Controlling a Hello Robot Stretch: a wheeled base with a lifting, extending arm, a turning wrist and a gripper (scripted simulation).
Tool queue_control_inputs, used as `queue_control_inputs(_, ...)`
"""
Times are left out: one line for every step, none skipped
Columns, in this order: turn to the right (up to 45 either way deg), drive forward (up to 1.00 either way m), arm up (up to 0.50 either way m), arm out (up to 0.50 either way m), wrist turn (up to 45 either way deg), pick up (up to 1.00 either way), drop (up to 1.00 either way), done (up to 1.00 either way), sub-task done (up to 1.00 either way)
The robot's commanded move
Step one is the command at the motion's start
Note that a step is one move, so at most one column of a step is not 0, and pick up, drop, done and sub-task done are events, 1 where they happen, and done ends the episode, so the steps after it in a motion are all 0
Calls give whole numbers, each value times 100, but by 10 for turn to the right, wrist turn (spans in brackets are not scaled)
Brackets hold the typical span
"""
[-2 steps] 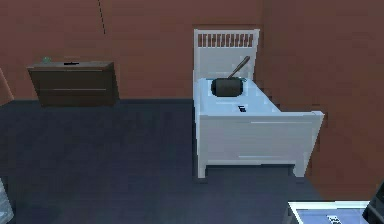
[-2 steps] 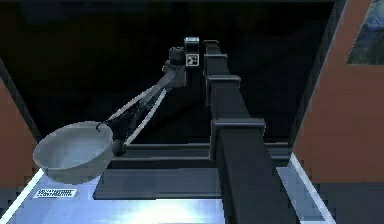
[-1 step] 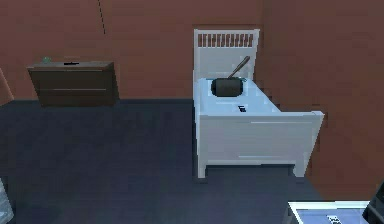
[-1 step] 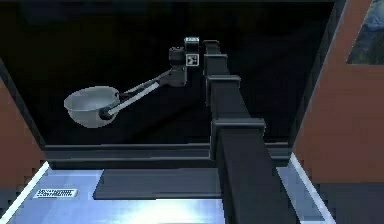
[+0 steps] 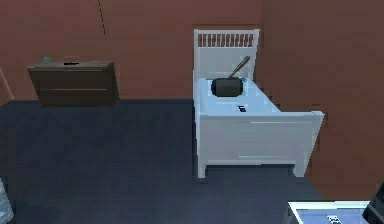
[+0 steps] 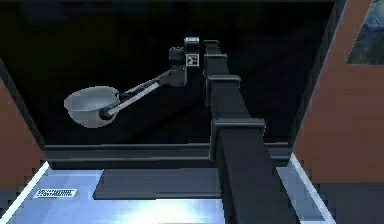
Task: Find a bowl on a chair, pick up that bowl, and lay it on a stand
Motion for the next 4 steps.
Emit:
queue_control_inputs(0,0,0,0,450,0,0,0,0)
queue_control_inputs(0,0,0,0,0,0,100,0,0)
queue_control_inputs(0,0,0,-10,0,0,0,0,0)
queue_control_inputs(0,0,0,0,0,0,0,100,0)
